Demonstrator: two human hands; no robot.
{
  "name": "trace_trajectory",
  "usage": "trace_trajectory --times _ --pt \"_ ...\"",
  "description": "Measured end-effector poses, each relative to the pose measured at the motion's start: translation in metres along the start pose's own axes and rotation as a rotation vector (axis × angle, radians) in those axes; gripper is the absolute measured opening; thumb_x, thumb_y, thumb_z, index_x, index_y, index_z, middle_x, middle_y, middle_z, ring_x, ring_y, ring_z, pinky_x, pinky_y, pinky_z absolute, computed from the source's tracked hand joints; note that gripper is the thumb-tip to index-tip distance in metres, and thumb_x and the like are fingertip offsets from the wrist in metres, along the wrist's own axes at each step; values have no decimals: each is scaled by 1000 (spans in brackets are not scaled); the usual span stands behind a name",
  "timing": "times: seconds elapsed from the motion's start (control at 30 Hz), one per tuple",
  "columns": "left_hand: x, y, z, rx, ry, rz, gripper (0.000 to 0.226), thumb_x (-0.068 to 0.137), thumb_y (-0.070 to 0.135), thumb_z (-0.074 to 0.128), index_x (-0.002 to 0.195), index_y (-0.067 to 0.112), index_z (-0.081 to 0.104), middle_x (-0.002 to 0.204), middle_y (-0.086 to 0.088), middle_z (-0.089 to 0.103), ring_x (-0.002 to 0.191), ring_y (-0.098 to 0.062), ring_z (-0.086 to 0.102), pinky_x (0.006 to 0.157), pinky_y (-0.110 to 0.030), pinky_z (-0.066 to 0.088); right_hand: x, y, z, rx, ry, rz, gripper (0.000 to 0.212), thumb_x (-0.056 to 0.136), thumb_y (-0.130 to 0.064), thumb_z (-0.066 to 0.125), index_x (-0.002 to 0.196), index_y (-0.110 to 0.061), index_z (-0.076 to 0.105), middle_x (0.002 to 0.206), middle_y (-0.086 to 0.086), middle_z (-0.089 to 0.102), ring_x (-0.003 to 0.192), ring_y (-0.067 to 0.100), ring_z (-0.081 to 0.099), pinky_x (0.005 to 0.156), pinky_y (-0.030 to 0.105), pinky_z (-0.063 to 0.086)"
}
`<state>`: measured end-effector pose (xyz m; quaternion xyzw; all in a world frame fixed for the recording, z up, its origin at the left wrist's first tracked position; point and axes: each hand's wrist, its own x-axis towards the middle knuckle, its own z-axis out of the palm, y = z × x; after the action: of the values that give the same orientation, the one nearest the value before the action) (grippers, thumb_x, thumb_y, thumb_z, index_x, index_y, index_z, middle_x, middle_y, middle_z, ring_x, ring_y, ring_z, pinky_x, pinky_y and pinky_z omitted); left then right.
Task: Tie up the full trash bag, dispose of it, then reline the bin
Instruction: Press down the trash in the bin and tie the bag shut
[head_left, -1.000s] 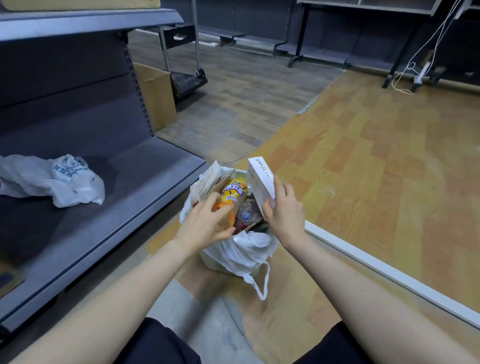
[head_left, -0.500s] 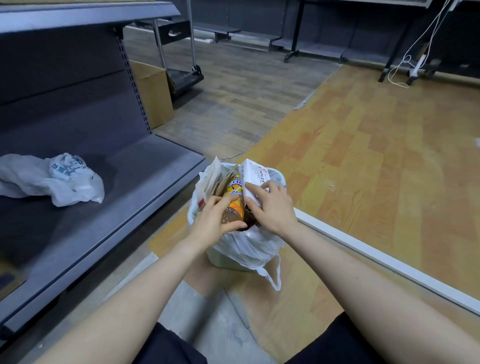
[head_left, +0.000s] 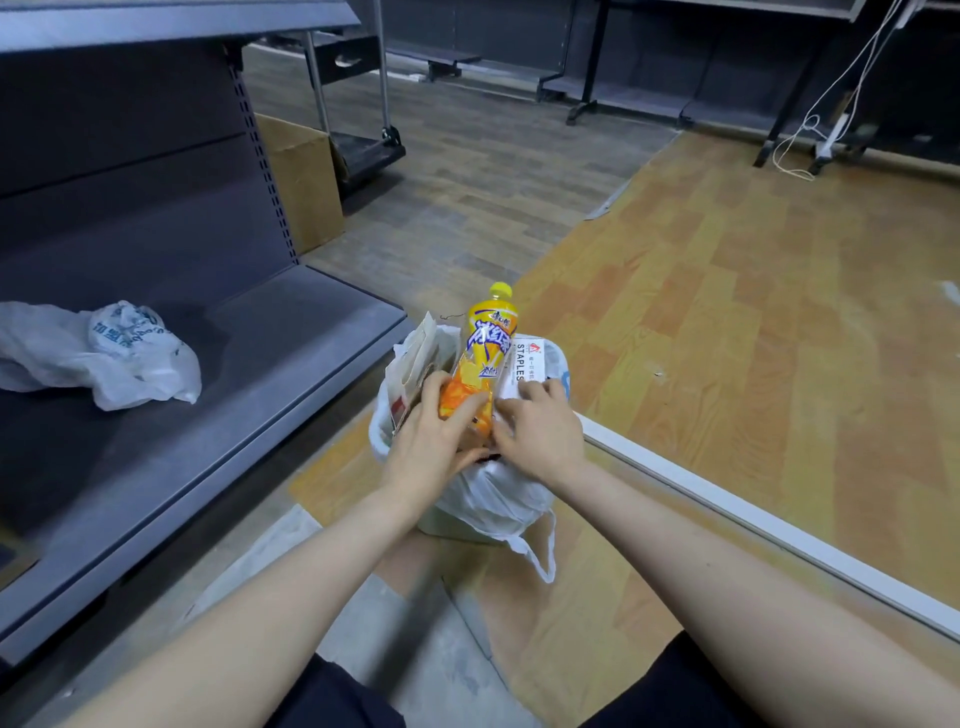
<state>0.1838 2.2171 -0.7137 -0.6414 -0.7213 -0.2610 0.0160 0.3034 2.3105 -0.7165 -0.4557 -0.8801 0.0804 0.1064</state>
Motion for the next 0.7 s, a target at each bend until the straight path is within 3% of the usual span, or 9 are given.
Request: trace_trajectory --times 0.1,0.23,0.3,0.4,0.57,0.7 --pt "3 -4 9 31 -161 -87 56 87 39 61 135 18 43 137 -17 30 108 -35 54 88 -43 49 3 12 0 34 -30 -41 32 92 -26 45 113 -18 68 126 4 57 117 26 39 92 31 37" --pt "2 -18 14 81 -287 -157 43 94 49 40 124 18 42 129 -13 41 100 -34 59 76 -40 50 1 24 1 182 -18 -7 28 88 -23 55 111 -18 69 134 5 52 125 24 36 99 31 35" --pt "6 -23 17 86 -245 -236 46 94 50 40 125 16 34 113 -12 58 94 -33 62 68 -38 47 1 24 1 245 -16 43 31 86 -28 61 115 -20 67 142 11 40 133 25 28 105 29 27" --pt "17 -24 21 92 -238 -297 64 93 50 44 146 24 18 107 -10 66 98 -32 62 68 -37 47 4 24 1 238 -52 105 43 82 -40 65 122 -26 61 149 12 27 135 28 30 106 36 34" --pt "21 -26 25 -15 -295 -374 69 87 45 58 146 23 28 119 -10 64 112 -32 55 83 -39 48 9 24 4 126 -85 71 45 80 -45 66 120 -26 64 145 12 33 129 30 39 106 35 35" --pt "16 -25 27 44 -402 -306 73 92 44 50 150 15 16 115 -15 64 108 -34 57 82 -40 47 7 22 3 21 -100 30 38 81 -41 65 114 -22 68 133 14 40 117 32 46 98 34 38"
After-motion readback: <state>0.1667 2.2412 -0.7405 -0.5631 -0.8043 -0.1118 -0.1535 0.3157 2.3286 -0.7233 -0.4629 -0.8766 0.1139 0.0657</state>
